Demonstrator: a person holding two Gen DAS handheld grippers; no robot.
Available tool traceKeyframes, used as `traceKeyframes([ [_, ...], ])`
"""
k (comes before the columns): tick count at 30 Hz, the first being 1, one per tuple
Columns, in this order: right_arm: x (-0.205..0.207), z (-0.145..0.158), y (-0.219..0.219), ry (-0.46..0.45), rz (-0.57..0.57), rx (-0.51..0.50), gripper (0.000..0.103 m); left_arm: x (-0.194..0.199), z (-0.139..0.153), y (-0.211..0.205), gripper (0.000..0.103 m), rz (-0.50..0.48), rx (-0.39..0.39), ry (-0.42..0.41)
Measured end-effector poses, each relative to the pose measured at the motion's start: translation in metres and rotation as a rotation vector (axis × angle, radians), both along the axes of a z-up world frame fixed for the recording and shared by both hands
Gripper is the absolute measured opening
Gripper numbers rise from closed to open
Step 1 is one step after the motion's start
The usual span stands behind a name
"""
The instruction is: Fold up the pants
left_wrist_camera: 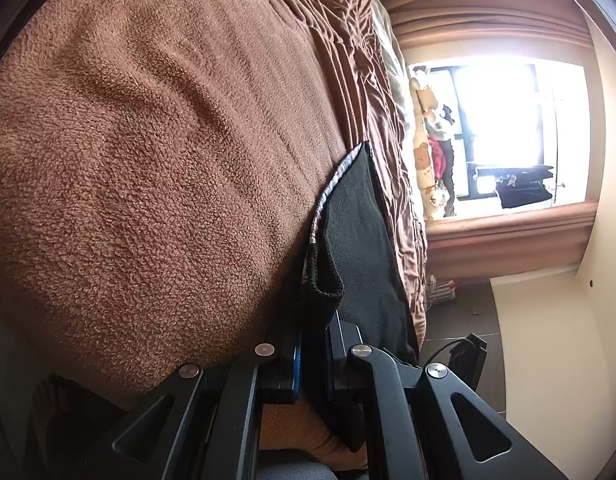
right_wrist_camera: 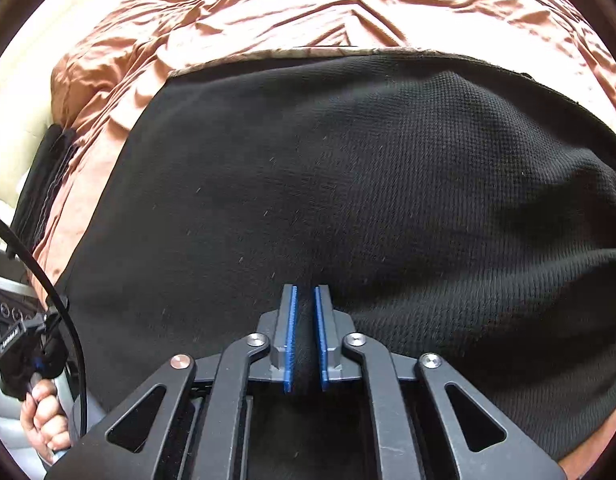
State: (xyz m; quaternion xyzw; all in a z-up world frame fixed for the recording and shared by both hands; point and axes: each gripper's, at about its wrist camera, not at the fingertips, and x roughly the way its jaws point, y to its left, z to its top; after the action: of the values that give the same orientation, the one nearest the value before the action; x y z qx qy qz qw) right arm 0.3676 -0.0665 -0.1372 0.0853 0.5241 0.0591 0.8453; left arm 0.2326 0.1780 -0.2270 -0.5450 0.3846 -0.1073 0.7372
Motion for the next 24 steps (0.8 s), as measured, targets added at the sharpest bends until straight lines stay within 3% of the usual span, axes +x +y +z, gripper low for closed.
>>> traceKeyframes([
  [24, 0.108, 0.003, 0.0, -0.047, -0.121, -0.082, 0.0, 0.009, 0.005, -0.012, 0.009, 0.022, 0.027, 0.03],
])
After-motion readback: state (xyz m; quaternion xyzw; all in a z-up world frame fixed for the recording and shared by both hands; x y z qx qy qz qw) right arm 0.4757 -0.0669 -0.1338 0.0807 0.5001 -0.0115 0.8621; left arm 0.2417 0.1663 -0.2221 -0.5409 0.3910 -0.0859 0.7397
